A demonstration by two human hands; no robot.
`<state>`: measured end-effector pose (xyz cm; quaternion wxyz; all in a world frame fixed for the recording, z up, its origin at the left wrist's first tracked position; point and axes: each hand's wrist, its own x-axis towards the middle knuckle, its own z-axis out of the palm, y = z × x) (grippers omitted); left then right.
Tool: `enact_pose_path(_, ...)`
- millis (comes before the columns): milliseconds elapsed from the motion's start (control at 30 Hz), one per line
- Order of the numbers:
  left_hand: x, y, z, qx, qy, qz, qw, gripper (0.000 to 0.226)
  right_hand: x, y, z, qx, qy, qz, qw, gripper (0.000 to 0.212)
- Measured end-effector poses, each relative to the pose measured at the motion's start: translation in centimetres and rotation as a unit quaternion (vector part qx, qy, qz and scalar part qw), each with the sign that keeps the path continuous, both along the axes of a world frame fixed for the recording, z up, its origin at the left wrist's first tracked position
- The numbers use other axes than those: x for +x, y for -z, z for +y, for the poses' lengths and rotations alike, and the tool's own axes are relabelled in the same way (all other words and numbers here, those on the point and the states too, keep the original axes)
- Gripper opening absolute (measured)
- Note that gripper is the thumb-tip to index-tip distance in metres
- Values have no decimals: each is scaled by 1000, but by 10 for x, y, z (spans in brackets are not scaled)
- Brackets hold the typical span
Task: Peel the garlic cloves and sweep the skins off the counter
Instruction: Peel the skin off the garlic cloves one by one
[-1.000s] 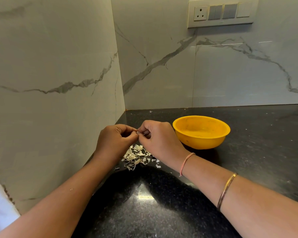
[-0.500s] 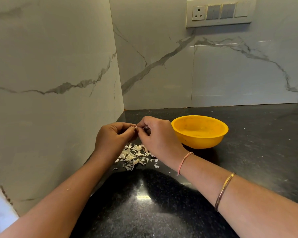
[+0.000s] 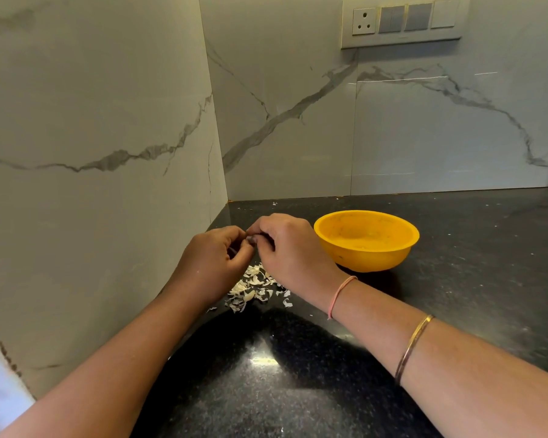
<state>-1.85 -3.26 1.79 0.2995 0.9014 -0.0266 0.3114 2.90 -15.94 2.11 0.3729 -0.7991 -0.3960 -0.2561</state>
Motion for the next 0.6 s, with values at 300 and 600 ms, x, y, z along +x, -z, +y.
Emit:
enact_pose_path(300, 3, 3, 3, 83, -19, -20, 996, 22, -3, 0, 1, -20, -16, -16, 1000, 14)
enact_pose_path(600, 5, 6, 6, -9, 14, -14, 1000, 21, -5, -1, -1, 7, -21, -2, 1000, 12)
